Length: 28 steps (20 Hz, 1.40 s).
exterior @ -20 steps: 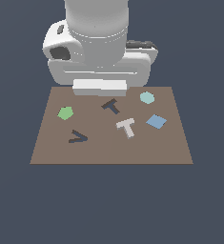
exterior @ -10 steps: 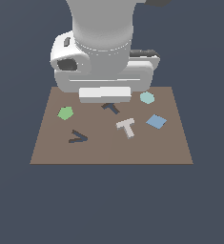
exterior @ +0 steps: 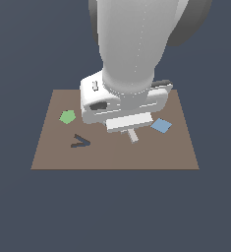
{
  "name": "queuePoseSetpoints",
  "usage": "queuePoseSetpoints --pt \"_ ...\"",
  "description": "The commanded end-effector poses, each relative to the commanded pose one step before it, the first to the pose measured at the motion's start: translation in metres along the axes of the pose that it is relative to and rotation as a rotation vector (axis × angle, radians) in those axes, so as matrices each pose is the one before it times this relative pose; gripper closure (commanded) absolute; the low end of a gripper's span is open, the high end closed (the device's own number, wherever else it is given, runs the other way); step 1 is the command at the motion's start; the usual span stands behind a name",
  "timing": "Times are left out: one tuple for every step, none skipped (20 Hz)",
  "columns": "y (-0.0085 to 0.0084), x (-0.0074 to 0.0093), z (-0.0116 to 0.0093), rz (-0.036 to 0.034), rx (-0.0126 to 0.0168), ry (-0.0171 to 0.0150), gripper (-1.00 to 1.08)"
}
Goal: Insert a designated object into the corresponding slot on a board.
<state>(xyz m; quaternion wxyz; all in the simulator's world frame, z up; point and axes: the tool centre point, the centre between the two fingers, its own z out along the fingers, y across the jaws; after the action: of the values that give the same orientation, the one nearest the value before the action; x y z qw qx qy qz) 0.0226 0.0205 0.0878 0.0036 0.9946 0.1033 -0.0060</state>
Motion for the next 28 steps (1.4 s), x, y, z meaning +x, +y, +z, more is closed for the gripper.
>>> queuePoseSetpoints --pt "-0.00915 0.00933 0.01321 -0.04731 0.00265 0.00527 -0.92" --pt "-0.00297 0.00308 0.00435 -0.01553 0.00071 0.00147 -0.92" --pt "-0.00269 0.00280 0.00392 -0.01408 0.00060 0.00131 -0.92" --pt "-0.00240 0.00252 0.00349 -0.01262 0.00049 0.00116 -0.92" --pt "-0.00213 0.00224 0.00306 -0.01118 0.00039 0.00100 -0.92" --pt "-0.00184 0.00195 0.00264 -0.00971 0.00029 0.00085 -0.92" --pt "-0.00156 0.00166 0.00222 -0.00824 0.00021 0.00070 -0.92" --pt "-0.00129 0.00137 0.00180 -0.00678 0.00014 0.00056 -0.92" --pt "-0.00100 0.00107 0.00139 -0.00529 0.00008 0.00042 -0.92" --pt "-0.00071 0.00077 0.00098 -0.00377 0.00004 0.00029 -0.92" --pt "-0.00041 0.00046 0.00059 -0.00223 0.00002 0.00017 -0.92" --pt "-0.00020 0.00017 0.00019 -0.00084 0.00001 0.00006 -0.92" --pt "0.00024 -0.00116 -0.00064 0.00399 0.00045 -0.00140 -0.92" --pt "0.00005 0.00001 0.00042 0.00000 0.00000 0.00000 -0.92" --pt "-0.00014 0.00011 0.00118 -0.00046 -0.00011 0.00011 -0.92" --pt "0.00026 0.00005 0.00212 0.00000 0.00000 0.00000 -0.92" --pt "-0.00024 0.00021 0.00280 -0.00092 -0.00022 0.00023 -0.92" --pt "-0.00006 0.00018 0.00368 -0.00080 -0.00019 0.00019 -0.92" --pt "-0.00007 0.00016 0.00368 -0.00080 -0.00019 0.00019 -0.92" --pt "-0.00008 0.00011 0.00286 -0.00066 -0.00015 0.00016 -0.92" --pt "-0.00006 0.00007 0.00205 -0.00046 -0.00011 0.00011 -0.92" --pt "0.00014 -0.00001 0.00128 0.00000 0.00000 0.00000 -0.92" --pt "-0.00025 0.00007 0.00034 -0.00046 -0.00011 0.00011 -0.92" --pt "0.00000 0.00000 0.00000 0.00000 0.00000 0.00000 1.08" --pt "0.00000 0.00000 0.00000 0.00000 0.00000 0.00000 1.08" --pt "0.00000 0.00000 0.00000 0.00000 0.00000 0.00000 1.08" --pt "0.00000 0.00000 0.00000 0.00000 0.00000 0.00000 1.08" --pt "0.00000 0.00000 0.00000 0.00000 0.00000 0.00000 1.08"
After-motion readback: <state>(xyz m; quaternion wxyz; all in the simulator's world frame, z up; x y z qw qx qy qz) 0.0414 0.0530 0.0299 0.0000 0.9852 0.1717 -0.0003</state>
